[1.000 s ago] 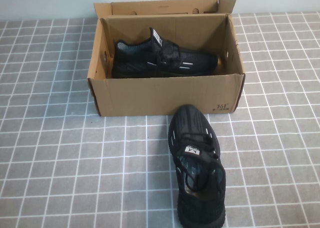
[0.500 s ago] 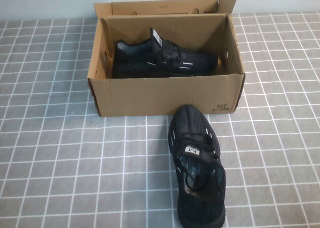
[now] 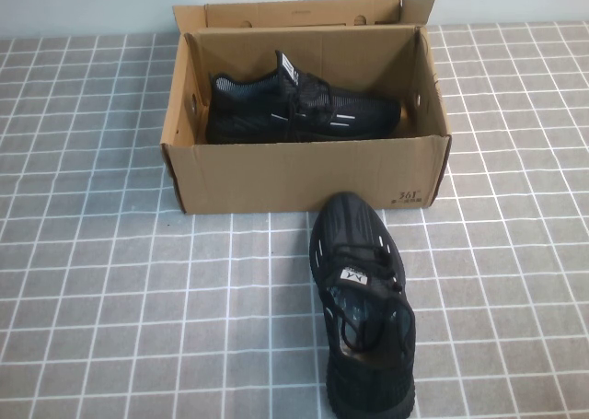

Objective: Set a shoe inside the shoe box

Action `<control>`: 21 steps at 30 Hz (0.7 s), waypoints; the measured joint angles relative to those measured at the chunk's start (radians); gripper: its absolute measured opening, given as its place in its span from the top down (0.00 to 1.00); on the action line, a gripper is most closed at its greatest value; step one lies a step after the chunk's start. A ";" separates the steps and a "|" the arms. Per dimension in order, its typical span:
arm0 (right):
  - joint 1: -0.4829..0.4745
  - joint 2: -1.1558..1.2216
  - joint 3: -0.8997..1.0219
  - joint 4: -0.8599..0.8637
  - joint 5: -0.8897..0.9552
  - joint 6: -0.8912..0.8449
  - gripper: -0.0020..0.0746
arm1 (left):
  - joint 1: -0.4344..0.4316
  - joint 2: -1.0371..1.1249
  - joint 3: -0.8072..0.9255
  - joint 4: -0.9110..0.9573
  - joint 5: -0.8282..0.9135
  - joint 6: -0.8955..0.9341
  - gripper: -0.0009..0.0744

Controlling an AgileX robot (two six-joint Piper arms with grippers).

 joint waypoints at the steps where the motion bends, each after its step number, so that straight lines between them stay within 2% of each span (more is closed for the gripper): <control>1: 0.000 0.000 0.000 0.000 0.000 0.000 0.99 | 0.000 0.000 0.000 0.000 0.000 0.000 0.99; 6: 0.000 0.000 0.000 0.062 -0.012 0.000 0.99 | 0.000 0.000 0.000 0.000 0.000 0.000 0.99; 14: 0.000 0.000 0.000 0.567 -0.216 0.000 0.99 | 0.000 0.000 0.000 0.000 0.000 0.000 0.99; 21: 0.000 0.000 0.000 0.753 -0.262 0.000 0.99 | 0.000 0.000 0.000 0.000 0.000 0.000 0.99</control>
